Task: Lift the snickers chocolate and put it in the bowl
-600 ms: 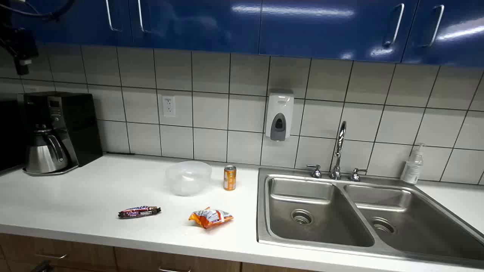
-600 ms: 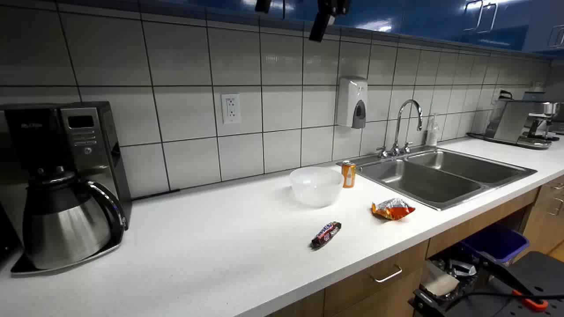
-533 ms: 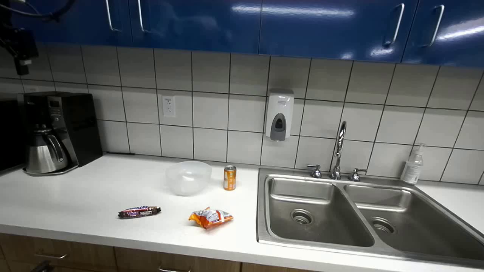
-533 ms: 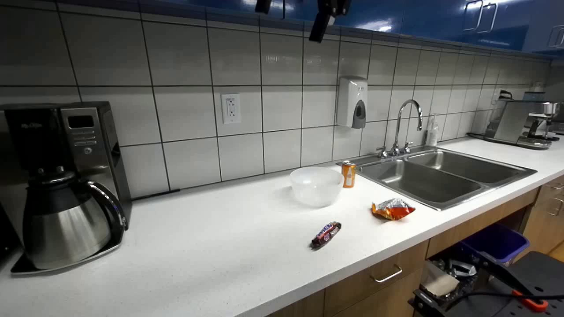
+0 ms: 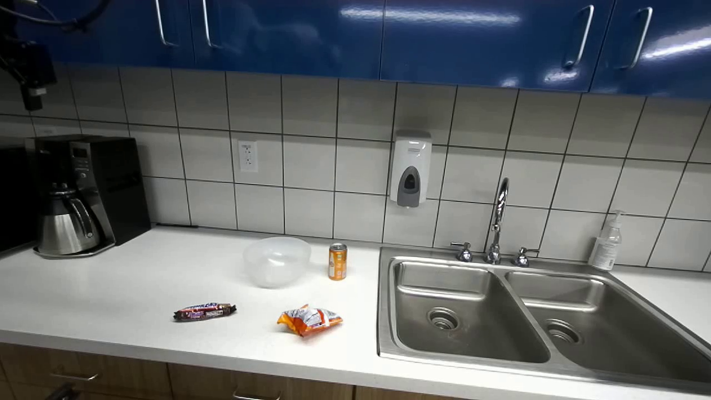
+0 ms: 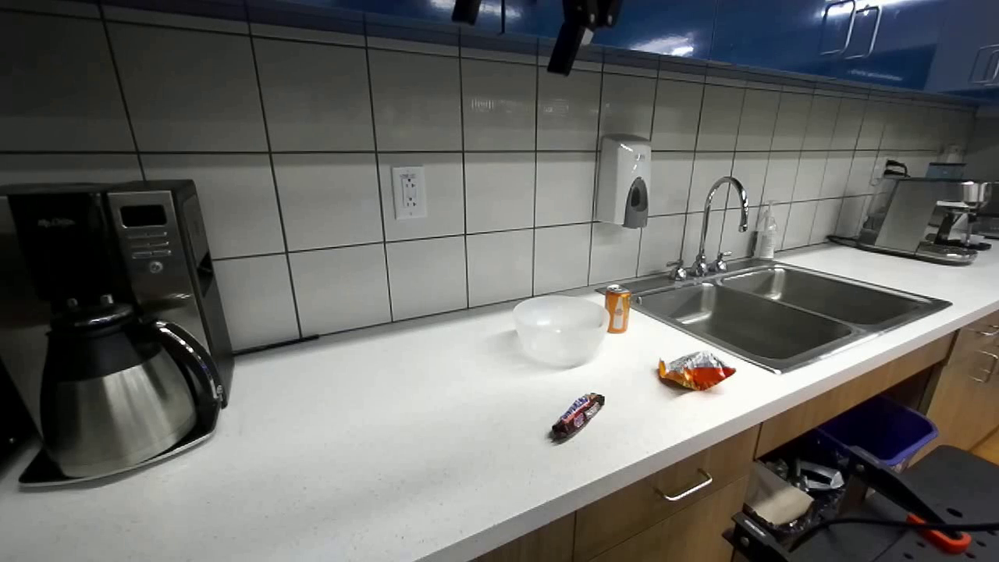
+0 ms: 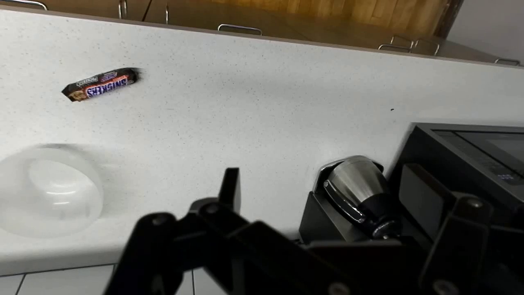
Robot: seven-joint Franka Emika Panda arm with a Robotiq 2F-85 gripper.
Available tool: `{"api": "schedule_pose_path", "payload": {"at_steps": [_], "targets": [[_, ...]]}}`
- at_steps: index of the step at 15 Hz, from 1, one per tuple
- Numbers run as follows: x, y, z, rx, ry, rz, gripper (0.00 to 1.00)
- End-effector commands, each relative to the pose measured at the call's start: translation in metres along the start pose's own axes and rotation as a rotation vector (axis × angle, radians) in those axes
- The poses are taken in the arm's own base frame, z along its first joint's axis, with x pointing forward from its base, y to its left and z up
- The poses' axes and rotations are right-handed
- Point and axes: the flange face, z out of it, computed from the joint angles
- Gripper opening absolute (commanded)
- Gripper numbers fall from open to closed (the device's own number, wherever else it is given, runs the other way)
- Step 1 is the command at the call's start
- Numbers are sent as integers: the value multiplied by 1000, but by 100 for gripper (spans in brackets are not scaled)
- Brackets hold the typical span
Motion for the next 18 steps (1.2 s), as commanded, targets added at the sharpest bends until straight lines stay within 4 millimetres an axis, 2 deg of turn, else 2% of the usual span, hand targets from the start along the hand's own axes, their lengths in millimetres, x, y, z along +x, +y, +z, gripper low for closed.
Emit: {"api": "schedule_pose_path", "payload": {"at_steps": [1,7,18], "targets": [[0,0,-1,0,-1,0,100],[-2,-2,2,-22,8,28,100],[1,8,39,-267,163,403,100]]}}
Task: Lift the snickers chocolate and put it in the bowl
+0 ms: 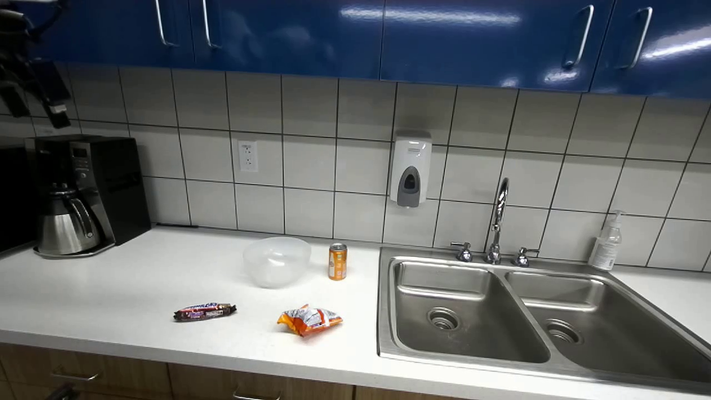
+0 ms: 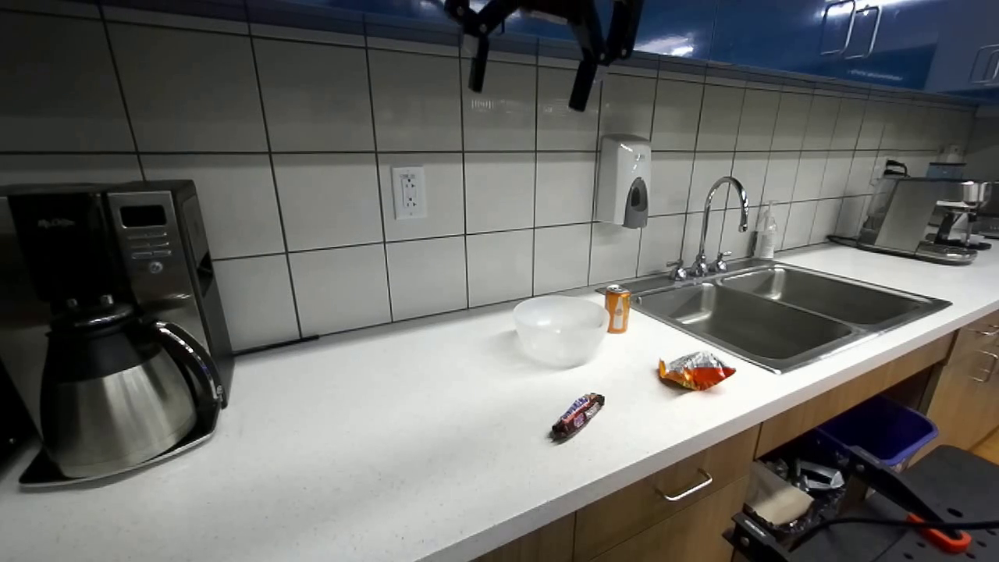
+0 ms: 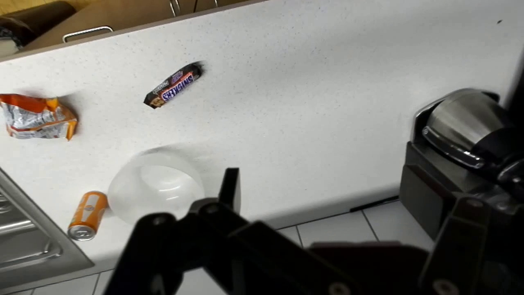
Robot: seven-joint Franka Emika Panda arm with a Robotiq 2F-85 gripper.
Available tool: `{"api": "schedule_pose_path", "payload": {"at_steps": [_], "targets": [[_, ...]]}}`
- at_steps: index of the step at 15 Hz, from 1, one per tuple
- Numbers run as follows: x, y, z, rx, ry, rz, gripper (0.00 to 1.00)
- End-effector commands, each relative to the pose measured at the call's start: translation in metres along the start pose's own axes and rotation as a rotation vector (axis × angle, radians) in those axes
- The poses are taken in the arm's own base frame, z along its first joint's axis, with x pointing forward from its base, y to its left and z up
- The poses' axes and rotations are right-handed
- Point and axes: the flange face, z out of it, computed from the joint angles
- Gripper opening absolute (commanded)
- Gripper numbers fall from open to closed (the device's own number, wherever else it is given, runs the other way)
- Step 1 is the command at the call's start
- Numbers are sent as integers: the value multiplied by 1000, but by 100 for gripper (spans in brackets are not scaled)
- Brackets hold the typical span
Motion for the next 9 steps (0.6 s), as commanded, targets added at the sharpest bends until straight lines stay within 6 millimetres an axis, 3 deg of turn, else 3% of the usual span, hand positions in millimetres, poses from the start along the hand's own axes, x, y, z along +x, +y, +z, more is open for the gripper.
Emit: {"api": "schedule_pose_path", "payload": {"at_steps": [1,9], "targets": [[0,3,14,-73,60,133,100],[9,29,54,-90,72,366,100]]}}
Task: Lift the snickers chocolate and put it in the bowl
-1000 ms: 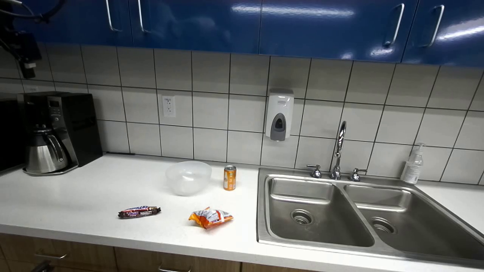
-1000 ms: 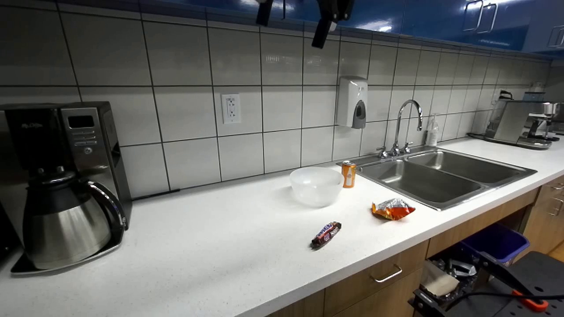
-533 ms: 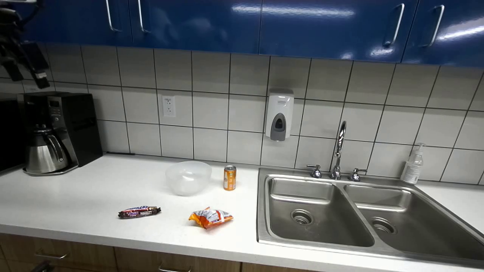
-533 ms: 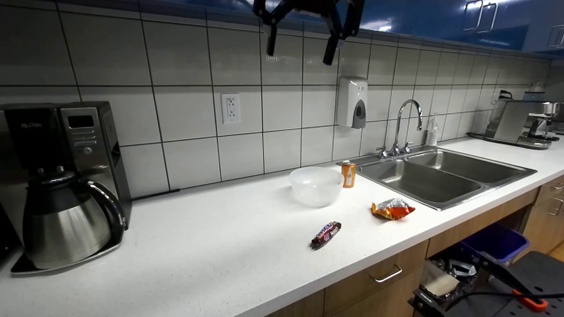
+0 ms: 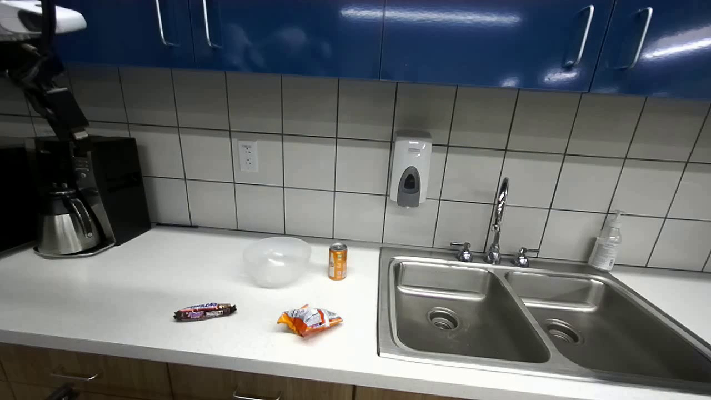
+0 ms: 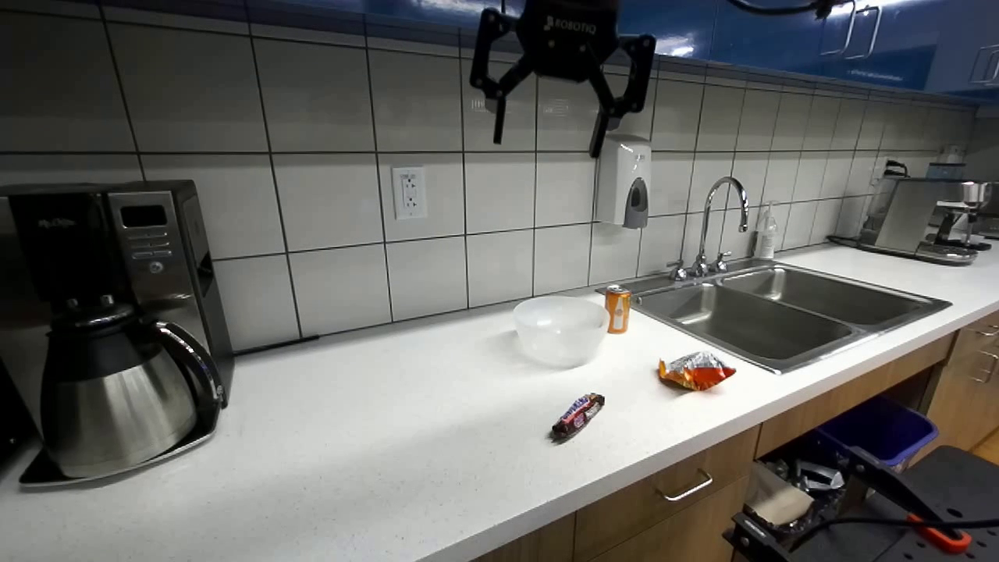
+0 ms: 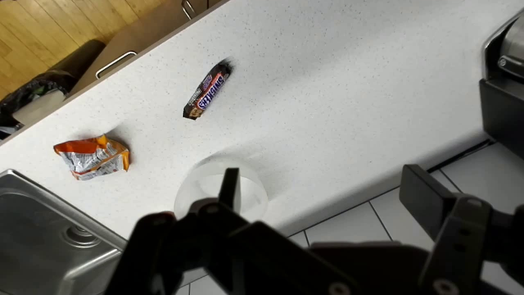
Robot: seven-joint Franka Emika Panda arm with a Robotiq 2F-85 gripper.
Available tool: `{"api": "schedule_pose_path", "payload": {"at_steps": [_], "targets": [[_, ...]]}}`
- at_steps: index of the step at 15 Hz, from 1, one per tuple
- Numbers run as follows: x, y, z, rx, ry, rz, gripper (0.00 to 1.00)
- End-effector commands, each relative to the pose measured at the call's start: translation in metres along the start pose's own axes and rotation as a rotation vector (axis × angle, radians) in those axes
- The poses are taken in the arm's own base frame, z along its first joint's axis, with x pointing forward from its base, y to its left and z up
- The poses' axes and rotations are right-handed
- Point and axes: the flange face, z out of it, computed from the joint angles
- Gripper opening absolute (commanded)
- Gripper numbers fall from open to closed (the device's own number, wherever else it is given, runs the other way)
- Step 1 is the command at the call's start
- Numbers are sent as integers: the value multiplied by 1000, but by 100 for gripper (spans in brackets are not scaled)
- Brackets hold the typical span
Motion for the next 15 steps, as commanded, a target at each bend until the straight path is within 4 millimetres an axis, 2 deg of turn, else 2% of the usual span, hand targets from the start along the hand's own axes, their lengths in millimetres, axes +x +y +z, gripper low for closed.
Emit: {"api": "schedule_pose_path", "payload": {"at_steps": [1,8,15], "targets": [[6,11,20,-16,19,112,100],[13,31,50,-68,22,318,100],[10,42,61,-114,33,458,100]]}}
